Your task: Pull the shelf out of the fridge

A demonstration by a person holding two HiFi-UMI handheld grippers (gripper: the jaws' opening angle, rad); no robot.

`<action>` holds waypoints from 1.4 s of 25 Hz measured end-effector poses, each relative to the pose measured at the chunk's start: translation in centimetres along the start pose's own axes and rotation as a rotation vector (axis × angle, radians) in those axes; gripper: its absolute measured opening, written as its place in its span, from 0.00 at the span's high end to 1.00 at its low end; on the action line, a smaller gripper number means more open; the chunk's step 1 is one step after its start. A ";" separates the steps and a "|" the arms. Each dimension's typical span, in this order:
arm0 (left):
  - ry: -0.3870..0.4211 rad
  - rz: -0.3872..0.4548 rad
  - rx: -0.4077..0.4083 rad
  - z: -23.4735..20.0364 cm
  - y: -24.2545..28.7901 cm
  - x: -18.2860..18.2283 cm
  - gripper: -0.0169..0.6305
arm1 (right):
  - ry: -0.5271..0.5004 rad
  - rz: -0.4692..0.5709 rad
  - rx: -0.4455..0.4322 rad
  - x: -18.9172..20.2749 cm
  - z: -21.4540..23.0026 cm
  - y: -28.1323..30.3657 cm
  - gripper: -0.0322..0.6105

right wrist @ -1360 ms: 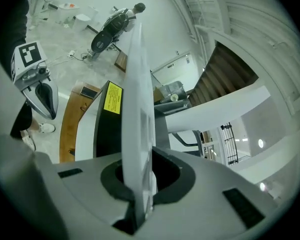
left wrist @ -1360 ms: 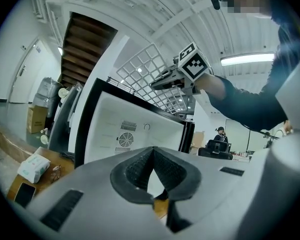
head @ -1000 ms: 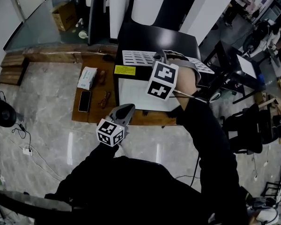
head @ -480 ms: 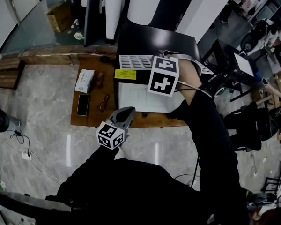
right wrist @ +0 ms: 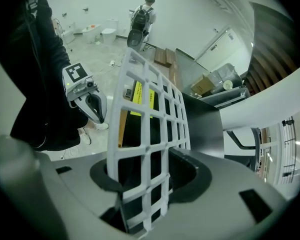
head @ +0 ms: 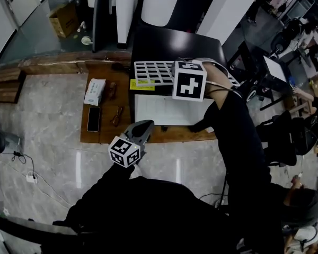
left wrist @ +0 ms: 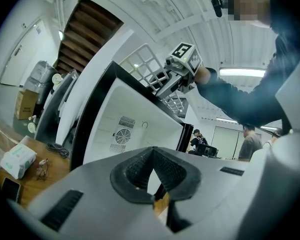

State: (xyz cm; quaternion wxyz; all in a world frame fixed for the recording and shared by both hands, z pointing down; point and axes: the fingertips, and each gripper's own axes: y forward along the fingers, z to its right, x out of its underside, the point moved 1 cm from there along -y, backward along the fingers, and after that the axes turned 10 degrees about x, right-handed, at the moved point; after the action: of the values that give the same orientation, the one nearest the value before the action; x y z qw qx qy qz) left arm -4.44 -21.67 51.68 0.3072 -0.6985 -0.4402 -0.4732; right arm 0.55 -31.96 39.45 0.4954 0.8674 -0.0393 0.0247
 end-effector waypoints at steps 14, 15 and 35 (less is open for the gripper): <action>-0.017 -0.011 0.038 -0.2 -0.6 -0.4 0.96 | 0.025 0.048 -0.242 0.8 -1.5 -0.8 0.36; -0.010 -0.016 0.041 -0.2 -0.4 -0.3 0.96 | 0.028 0.050 -0.232 0.9 -1.6 -0.8 0.36; 0.089 -0.062 0.122 13.7 2.3 2.3 0.96 | 0.608 0.603 0.378 9.5 -16.0 -12.5 0.43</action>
State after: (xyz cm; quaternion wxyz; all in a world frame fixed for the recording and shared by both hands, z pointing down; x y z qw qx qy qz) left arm 3.38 -10.37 48.82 0.3537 -0.6426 -0.4757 -0.4854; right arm 11.07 -12.26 37.69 0.2883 0.8459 -0.1374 0.4272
